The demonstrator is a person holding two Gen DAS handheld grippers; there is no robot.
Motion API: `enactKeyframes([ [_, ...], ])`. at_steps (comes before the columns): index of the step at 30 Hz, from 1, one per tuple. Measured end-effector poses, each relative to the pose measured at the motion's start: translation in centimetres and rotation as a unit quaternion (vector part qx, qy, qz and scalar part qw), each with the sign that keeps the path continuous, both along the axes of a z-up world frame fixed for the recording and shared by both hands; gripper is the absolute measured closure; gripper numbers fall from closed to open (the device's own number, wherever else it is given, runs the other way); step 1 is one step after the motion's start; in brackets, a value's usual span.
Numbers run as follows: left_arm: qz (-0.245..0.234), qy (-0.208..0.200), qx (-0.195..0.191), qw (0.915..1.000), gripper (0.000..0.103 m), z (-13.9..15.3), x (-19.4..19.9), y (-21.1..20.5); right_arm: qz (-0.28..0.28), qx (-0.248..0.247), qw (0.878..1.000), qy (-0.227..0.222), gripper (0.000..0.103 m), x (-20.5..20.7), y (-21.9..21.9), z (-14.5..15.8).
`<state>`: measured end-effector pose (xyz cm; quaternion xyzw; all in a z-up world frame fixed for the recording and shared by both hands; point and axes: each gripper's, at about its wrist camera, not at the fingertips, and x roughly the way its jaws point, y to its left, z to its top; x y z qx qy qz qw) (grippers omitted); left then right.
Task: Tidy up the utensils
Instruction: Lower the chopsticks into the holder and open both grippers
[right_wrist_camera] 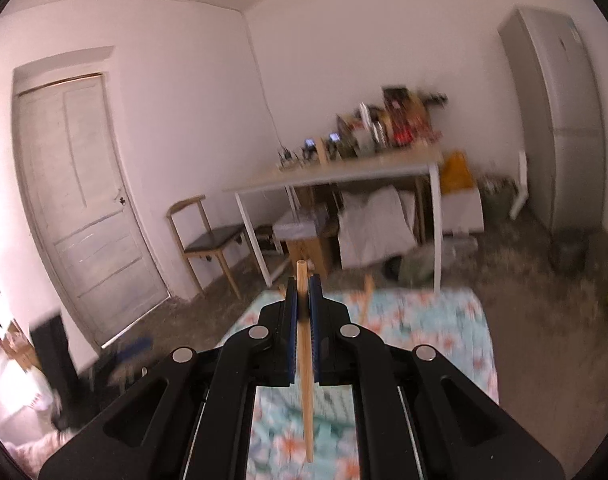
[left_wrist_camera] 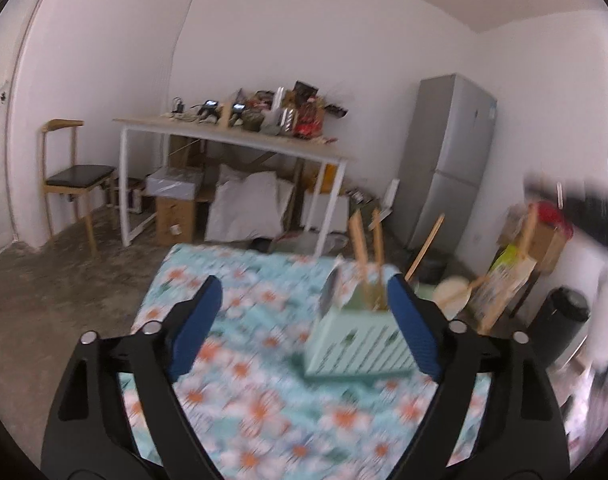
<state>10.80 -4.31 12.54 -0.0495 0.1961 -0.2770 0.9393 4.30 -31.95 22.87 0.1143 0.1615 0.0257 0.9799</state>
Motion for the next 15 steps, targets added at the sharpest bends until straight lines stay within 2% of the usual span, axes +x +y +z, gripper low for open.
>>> enactKeyframes([
  [4, 0.029, -0.002, 0.031, 0.9991, 0.014, -1.8, -1.7, 1.5, 0.005, -0.030, 0.999, -0.030, 0.097, 2.4, 1.3, 3.0],
  [8, 0.046, -0.001, 0.052, 0.9976, 0.010, -3.5, -3.1, 2.5, -0.006, -0.060, 0.997, -0.048, 0.097, 4.6, 2.2, 4.6],
  [11, 0.057, 0.004, 0.060, 0.9965, 0.010, -4.2, -3.7, 2.9, -0.015, -0.074, 0.996, -0.051, 0.097, 6.4, 2.5, 4.6],
  [15, 0.065, 0.015, 0.054, 0.9964, 0.010, -4.5, -3.9, 3.5, -0.029, -0.087, 0.995, -0.045, 0.097, 8.5, 2.9, 2.8],
])
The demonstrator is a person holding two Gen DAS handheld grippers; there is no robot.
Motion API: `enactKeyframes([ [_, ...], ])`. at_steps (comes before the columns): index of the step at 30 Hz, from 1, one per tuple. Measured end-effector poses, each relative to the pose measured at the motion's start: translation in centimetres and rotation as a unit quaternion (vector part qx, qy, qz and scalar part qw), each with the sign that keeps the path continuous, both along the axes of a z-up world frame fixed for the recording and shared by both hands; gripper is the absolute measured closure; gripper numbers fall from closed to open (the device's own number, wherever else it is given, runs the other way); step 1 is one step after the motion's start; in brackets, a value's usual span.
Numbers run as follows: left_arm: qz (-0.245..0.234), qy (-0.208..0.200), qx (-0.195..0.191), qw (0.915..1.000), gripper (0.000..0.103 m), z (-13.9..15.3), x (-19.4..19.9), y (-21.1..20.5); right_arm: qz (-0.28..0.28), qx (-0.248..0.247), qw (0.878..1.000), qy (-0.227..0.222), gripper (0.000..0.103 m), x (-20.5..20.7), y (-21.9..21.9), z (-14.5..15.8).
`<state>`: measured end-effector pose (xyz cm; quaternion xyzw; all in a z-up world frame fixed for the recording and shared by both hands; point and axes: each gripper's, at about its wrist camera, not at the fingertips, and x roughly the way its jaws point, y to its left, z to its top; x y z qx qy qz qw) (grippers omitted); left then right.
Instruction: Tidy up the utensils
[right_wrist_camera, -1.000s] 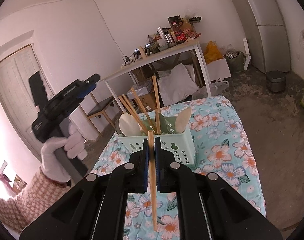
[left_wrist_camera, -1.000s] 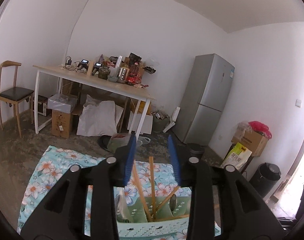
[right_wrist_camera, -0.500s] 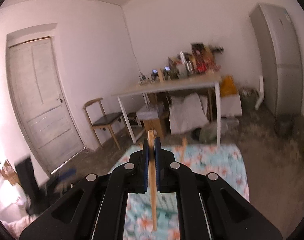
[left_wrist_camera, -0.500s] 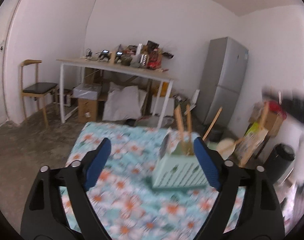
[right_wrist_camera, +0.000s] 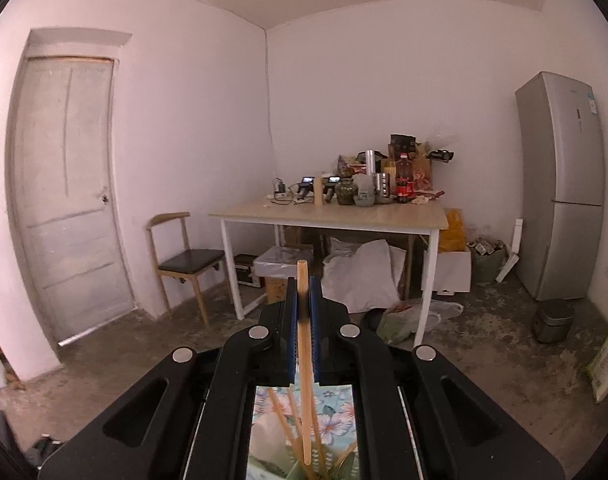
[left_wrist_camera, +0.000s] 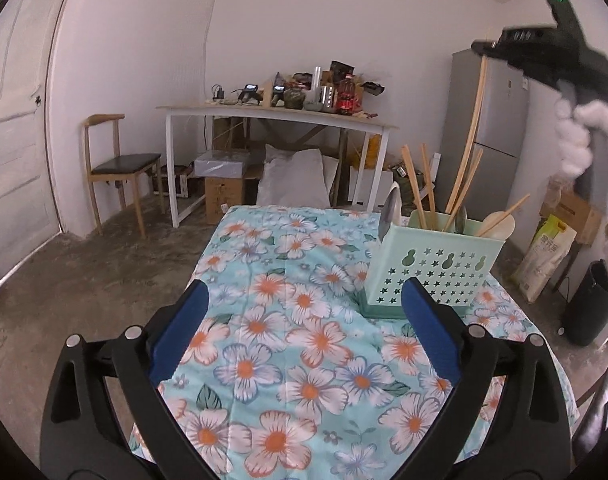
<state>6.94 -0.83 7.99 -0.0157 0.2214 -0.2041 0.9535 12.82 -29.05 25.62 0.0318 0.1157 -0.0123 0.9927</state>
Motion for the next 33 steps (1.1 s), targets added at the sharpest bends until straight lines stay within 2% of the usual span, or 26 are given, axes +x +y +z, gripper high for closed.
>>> enactKeyframes([
  [3, 0.007, 0.000, -0.002, 1.0000, 0.009, 0.0, 0.1, 0.2, -0.011, -0.020, 0.999, 0.028, 0.097, 1.9, 0.5, -3.0],
  [6, 0.009, 0.003, -0.006, 0.9999, 0.009, 0.0, 0.0, 0.4, -0.006, -0.023, 0.997, 0.070, 0.092, 3.0, 0.5, -5.6],
  [8, 0.012, 0.004, -0.006, 0.9999, 0.009, 0.2, -0.2, 0.4, -0.009, -0.015, 0.997, 0.072, 0.079, 2.5, 0.3, -6.1],
  [18, 0.018, 0.012, -0.015, 0.9997, 0.008, 0.4, 0.0, -0.4, -0.004, 0.039, 0.999, 0.015, 0.057, -3.8, -2.0, -2.9],
  [22, 0.024, 0.018, -0.012, 0.9995, 0.008, 0.9, 0.2, -0.8, -0.003, 0.051, 0.999, 0.010, 0.040, -7.4, -1.8, -3.0],
  [28, 0.042, 0.029, 0.002, 0.9987, 0.008, 1.4, 0.8, -1.5, -0.034, 0.022, 0.998, 0.052, 0.007, -11.0, -0.1, -6.2],
  [33, 0.063, 0.049, 0.045, 0.9958, 0.008, 1.3, 1.6, -3.6, -0.077, -0.001, 0.990, 0.117, 0.006, -12.1, 1.6, -10.9],
])
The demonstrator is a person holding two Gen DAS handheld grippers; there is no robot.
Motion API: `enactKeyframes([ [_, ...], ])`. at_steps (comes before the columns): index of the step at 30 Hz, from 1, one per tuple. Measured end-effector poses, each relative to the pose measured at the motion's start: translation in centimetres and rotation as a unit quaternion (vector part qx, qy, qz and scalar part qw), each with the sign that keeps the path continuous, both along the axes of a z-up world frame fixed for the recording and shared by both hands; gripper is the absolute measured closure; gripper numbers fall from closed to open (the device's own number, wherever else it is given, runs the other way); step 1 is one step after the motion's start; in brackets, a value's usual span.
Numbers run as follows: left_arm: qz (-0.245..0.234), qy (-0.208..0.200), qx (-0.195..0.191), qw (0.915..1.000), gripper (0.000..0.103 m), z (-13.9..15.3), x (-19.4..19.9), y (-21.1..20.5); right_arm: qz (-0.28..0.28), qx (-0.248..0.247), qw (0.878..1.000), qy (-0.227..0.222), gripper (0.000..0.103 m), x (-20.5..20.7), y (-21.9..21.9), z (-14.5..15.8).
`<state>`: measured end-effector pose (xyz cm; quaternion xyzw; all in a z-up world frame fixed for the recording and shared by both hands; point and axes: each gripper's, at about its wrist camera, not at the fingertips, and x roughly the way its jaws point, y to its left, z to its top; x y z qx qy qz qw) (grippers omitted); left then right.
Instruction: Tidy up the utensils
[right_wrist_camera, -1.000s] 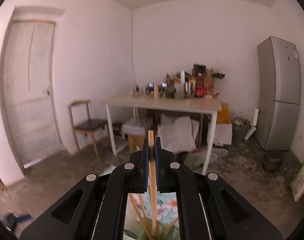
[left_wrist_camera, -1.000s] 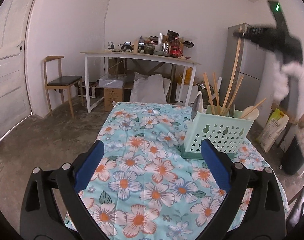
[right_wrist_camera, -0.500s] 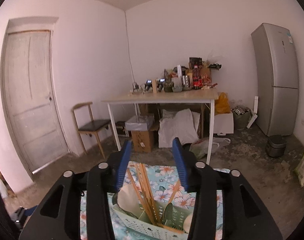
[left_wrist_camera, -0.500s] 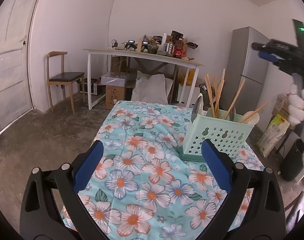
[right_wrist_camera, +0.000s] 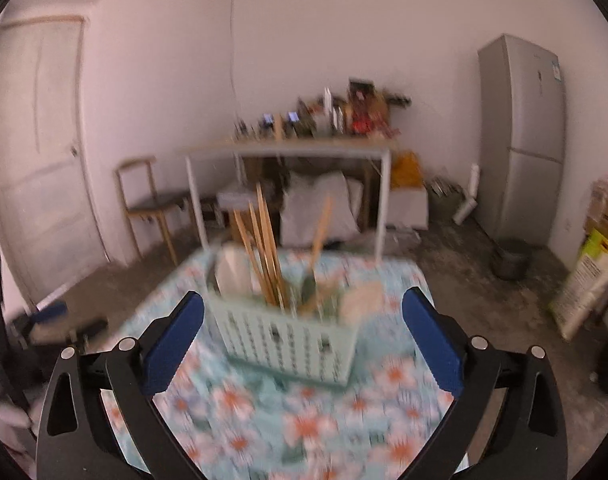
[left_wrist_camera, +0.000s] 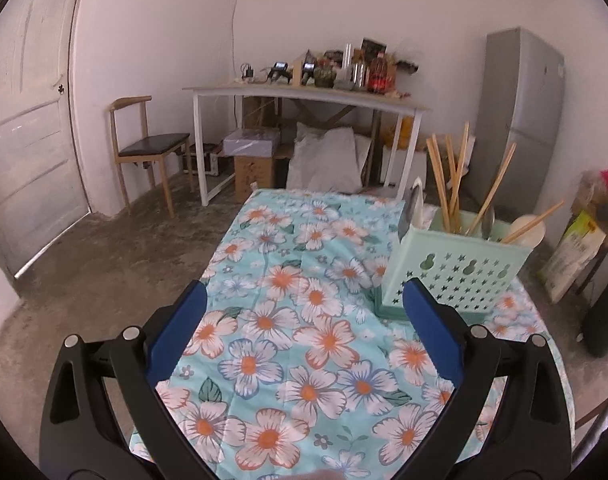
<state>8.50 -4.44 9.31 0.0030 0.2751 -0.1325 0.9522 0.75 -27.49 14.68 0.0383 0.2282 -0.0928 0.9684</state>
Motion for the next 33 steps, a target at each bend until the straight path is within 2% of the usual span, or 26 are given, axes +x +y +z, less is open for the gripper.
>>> enactKeyframes([
  [3, 0.010, 0.021, 0.013, 0.9996, 0.008, -0.2, 0.6, -1.2, -0.021, -0.010, 0.998, 0.050, 0.006, 0.4, 0.4, -2.3],
  [5, 0.017, 0.034, 0.027, 0.9989, 0.008, -0.3, 0.9, -2.3, -0.038, -0.015, 0.997, 0.064, 0.006, 0.5, 0.3, -3.0],
  [11, 0.024, 0.040, 0.040, 0.9981, 0.008, -0.1, 1.1, -4.0, -0.068, 0.000, 0.996, 0.065, 0.006, -0.2, -1.1, -3.0],
  [22, 0.014, 0.066, 0.072, 0.9951, 0.008, -1.2, 1.1, -5.5, -0.100, 0.038, 0.990, 0.090, 0.006, -0.6, -3.9, -5.4],
  [33, 0.007, 0.078, 0.082, 0.9935, 0.008, -1.5, 1.1, -6.1, -0.111, 0.034, 0.989, 0.095, 0.006, -0.9, -4.0, -5.6],
])
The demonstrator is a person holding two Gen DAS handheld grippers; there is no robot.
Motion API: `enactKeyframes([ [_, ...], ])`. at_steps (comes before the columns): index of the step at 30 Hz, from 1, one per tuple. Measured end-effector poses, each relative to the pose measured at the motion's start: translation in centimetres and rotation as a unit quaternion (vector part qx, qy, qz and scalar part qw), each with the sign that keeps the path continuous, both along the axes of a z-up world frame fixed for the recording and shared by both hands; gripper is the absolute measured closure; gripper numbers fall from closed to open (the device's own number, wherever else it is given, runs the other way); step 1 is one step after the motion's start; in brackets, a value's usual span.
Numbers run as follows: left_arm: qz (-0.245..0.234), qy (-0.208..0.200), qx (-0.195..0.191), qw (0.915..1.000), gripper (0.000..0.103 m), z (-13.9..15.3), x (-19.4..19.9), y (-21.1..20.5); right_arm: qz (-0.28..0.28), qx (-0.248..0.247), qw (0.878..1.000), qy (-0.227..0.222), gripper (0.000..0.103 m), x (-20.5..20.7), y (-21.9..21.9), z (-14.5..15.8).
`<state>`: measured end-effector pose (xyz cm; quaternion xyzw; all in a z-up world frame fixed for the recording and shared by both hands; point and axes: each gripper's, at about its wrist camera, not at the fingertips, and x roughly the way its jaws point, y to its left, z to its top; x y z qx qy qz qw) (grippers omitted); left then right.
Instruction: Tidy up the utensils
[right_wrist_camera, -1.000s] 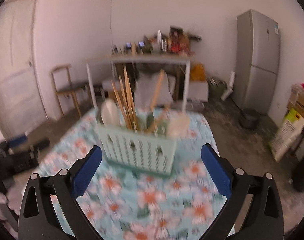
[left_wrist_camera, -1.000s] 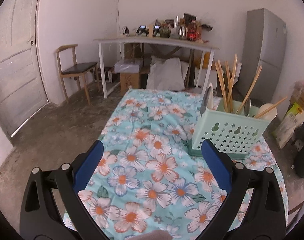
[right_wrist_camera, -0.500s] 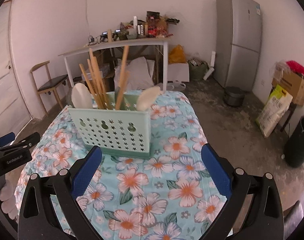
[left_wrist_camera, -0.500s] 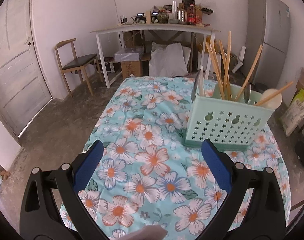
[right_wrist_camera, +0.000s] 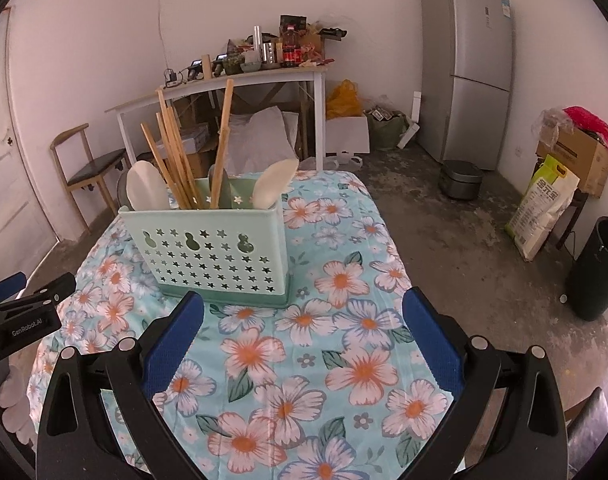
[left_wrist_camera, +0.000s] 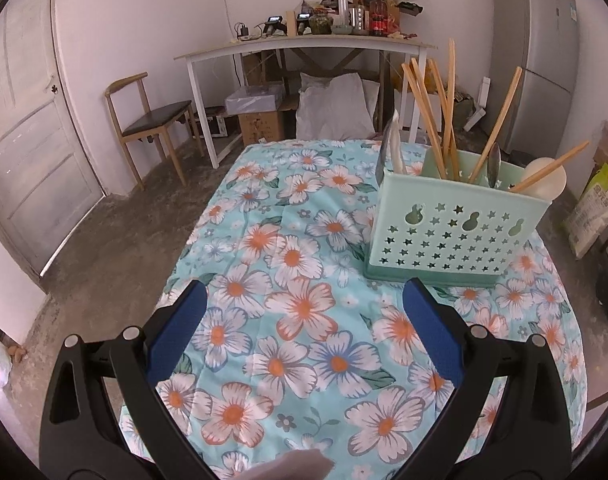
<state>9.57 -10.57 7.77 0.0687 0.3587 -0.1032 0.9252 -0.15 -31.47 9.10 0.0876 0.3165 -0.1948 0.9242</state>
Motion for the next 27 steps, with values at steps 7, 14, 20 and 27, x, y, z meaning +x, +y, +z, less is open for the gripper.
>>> enactKeyframes([
  [7, -0.013, 0.009, 0.003, 0.9999, 0.008, -0.7, -0.1, -1.1, -0.022, 0.001, 1.000, 0.011, 0.006, -0.8, -1.0, -0.4],
  [14, 0.000, 0.007, 0.015, 0.9999, 0.008, -1.1, -0.2, -1.1, -0.027, 0.004, 1.000, 0.014, 0.006, -0.8, -1.3, -0.8],
  [20, 0.020, 0.004, 0.022, 0.9995, 0.008, -1.0, 0.3, -0.3, -0.027, 0.009, 0.999, 0.015, 0.006, -0.6, -1.4, -0.9],
  [27, 0.038, 0.002, 0.028, 0.9989, 0.008, -0.9, 0.7, 0.7, -0.020, 0.009, 1.000, 0.015, 0.006, -0.1, -1.1, -0.9],
])
